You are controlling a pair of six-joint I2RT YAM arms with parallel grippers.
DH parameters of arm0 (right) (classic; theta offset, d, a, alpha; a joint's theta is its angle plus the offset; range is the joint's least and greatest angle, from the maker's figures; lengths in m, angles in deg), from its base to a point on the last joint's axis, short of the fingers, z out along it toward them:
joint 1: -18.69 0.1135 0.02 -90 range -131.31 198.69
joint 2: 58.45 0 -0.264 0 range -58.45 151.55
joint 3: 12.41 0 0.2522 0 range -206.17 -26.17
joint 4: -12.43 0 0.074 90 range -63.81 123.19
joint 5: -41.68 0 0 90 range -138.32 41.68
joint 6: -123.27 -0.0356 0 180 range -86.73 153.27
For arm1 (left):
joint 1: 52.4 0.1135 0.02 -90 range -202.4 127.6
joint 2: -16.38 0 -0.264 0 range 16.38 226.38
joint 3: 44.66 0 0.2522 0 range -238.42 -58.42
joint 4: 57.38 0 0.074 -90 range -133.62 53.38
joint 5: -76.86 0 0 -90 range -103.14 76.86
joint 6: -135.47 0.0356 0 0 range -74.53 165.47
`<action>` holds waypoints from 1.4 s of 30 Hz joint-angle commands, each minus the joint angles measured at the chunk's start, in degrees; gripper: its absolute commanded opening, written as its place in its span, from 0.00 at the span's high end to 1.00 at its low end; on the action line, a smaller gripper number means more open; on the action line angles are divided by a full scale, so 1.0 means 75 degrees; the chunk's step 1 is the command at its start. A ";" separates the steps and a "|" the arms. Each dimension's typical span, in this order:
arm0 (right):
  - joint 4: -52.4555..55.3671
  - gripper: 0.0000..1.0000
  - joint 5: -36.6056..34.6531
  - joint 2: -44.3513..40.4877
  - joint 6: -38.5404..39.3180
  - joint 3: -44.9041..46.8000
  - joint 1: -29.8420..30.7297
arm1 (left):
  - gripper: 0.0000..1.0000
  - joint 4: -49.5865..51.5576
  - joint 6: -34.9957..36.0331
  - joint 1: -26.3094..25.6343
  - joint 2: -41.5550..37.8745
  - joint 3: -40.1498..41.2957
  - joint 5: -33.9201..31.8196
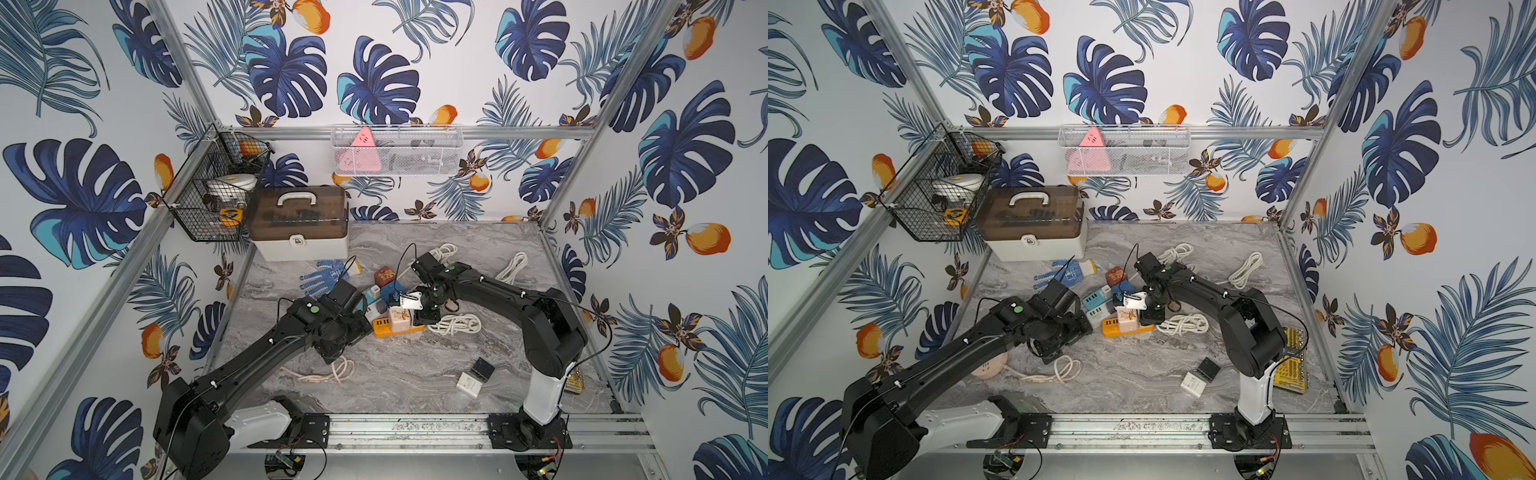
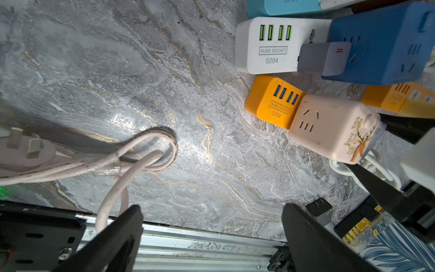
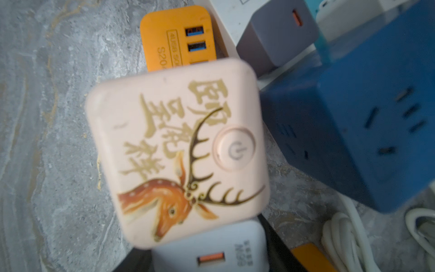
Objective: Pull the plug off the socket
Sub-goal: Move the socket to the center of the board.
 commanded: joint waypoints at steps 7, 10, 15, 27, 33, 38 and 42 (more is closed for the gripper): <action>0.0492 0.62 -0.0310 -0.0084 -0.1324 -0.0147 0.1037 | 0.02 0.0056 -0.0644 0.0509 0.0105 0.0215 -0.0057; 0.0251 0.61 0.0107 -0.0173 -0.2197 -0.0052 0.1229 | 0.01 0.0149 -0.0798 0.1058 0.0251 0.0267 0.0084; -0.0442 0.61 -0.0152 -0.0285 -0.3534 0.0043 0.1702 | 0.03 -0.0124 -0.1418 0.1829 0.0285 0.0603 0.0286; -0.1023 0.63 -0.1884 0.0605 -0.5835 -0.0693 0.2652 | 0.03 -0.0343 -0.1912 0.2908 0.1496 0.0302 0.0664; -0.1528 0.65 -0.1892 0.0654 -0.5513 -0.0695 0.2925 | 0.01 -0.0766 -0.2317 0.3178 0.1827 0.0553 0.0980; -0.1781 0.67 -0.1811 0.0719 -0.5233 -0.0559 0.3027 | 0.01 -0.1120 -0.2415 0.3365 0.2122 0.0370 0.0936; -0.1984 0.68 -0.1766 0.0745 -0.5095 -0.0583 0.3086 | 0.01 -0.1232 -0.2353 0.3450 0.2235 0.0227 0.0932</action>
